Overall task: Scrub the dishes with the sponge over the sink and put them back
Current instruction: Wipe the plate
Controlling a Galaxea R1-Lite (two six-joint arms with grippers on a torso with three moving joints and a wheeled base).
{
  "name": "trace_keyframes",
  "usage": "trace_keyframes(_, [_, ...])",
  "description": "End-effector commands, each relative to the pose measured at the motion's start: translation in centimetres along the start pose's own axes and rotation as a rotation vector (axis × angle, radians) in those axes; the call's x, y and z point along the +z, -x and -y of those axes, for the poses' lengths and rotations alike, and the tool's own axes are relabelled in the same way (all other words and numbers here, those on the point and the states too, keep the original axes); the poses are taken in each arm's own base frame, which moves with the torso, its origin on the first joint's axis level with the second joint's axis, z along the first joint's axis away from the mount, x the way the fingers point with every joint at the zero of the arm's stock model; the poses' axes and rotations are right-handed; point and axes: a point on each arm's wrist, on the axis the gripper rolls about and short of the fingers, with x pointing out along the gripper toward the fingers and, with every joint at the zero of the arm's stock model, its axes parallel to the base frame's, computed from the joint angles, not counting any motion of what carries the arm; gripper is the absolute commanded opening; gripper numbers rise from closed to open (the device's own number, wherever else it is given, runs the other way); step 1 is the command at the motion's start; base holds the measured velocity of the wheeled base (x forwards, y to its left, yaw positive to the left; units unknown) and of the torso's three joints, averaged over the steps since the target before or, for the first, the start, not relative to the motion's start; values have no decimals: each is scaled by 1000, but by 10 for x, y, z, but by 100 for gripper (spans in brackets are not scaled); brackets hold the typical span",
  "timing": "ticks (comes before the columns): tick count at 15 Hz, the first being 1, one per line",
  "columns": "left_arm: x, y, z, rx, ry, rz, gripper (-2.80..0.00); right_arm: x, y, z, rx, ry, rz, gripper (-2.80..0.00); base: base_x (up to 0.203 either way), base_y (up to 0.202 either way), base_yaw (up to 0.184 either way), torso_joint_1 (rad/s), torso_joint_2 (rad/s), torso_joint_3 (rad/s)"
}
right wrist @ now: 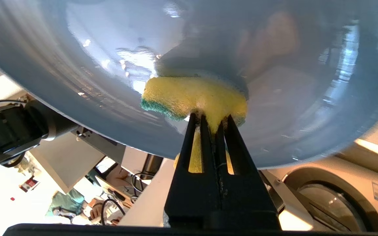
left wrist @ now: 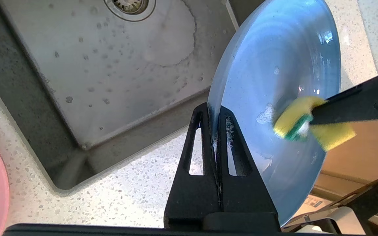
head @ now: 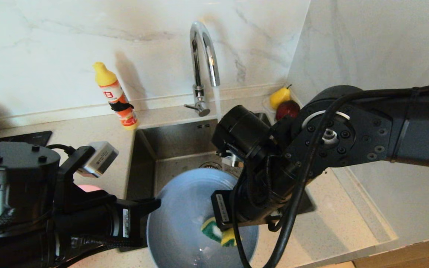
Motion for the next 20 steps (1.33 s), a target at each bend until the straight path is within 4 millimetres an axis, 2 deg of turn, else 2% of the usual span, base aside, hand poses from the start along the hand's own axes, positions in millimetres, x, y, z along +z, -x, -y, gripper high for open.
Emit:
trace_keyframes(1, [1,0,0,2,4,3,-280,2,7,4,-2,-16,10,-280,0,0,0,0,0,0])
trace_keyframes(6, [0,0,0,0,4,3,-280,17,18,20,-13,-57,71,-280,0,0,0,0,0,0])
trace_keyframes(10, [-2,1,-1,2,3,-2,-280,25,25,22,7,-60,120,-280,0,0,0,0,0,0])
trace_keyframes(15, [-4,3,-2,-1,1,-2,-280,29,22,10,70,-31,183,-280,0,0,0,0,0,0])
trace_keyframes(20, [-3,2,-1,-2,1,-5,-280,18,10,-8,90,17,149,-280,0,0,0,0,0,0])
